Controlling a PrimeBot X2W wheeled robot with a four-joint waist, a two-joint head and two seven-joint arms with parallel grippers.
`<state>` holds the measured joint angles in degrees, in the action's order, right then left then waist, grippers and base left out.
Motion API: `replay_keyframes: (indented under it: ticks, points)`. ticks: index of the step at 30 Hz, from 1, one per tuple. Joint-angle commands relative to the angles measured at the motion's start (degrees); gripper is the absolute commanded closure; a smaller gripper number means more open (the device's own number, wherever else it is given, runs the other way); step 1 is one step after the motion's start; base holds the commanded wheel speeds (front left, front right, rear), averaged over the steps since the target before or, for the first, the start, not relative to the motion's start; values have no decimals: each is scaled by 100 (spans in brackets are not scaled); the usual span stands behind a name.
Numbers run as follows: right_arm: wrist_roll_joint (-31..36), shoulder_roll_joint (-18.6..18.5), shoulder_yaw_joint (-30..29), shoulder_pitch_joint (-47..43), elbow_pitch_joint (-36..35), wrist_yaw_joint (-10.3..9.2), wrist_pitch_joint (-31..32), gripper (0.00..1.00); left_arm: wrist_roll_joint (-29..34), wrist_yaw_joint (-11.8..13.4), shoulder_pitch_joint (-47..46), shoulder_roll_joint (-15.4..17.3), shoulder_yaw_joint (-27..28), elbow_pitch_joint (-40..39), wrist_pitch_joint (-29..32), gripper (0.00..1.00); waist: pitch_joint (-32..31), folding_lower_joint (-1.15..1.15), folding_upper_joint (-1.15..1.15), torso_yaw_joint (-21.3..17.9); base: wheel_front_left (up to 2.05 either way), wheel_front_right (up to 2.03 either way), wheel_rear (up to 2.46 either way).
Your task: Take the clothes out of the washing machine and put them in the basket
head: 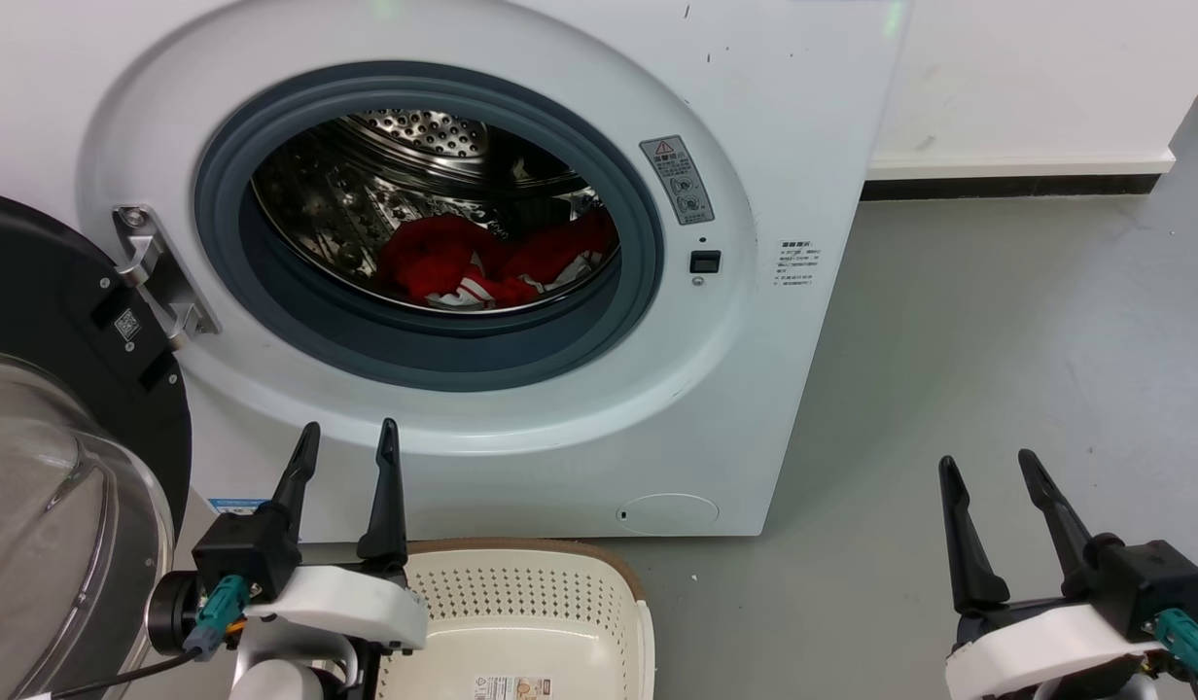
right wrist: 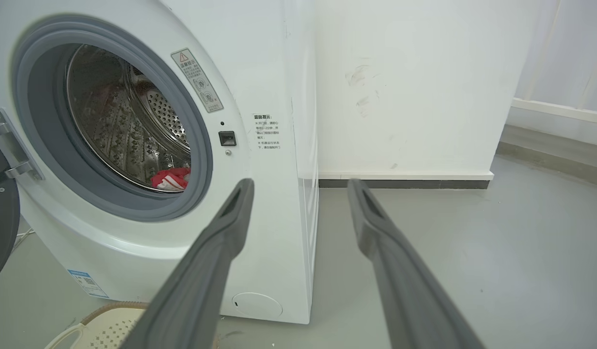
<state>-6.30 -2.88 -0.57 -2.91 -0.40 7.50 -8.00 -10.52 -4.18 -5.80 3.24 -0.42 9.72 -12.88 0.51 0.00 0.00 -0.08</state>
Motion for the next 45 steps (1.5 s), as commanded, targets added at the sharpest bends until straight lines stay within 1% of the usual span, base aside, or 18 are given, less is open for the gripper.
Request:
replay_keyframes:
  ticks: [1, 20, 28, 45]
  points:
    - [132, 0, 9, -58, -60, -2, -22, 0, 111, 31, 26, 29, -16, 8, -49, 0, -1, 0, 0, 3, 0, 0, 0]
    - [876, 1, 64, -100, -81, -3, -167, 0, 775, 67, -49, 17, -16, 157, -245, 0, 30, 0, 0, 8, 0, 0, 0]
    - [808, 2, 63, -79, -33, -3, -188, 0, 683, 39, -40, 6, 1, 200, -234, 0, 35, 0, 0, 8, 0, 0, 0]
    - [808, 2, 63, -71, -43, -3, -179, 0, 698, 99, -49, -9, 11, 241, -234, 0, 65, 0, 0, 4, 0, 0, 0]
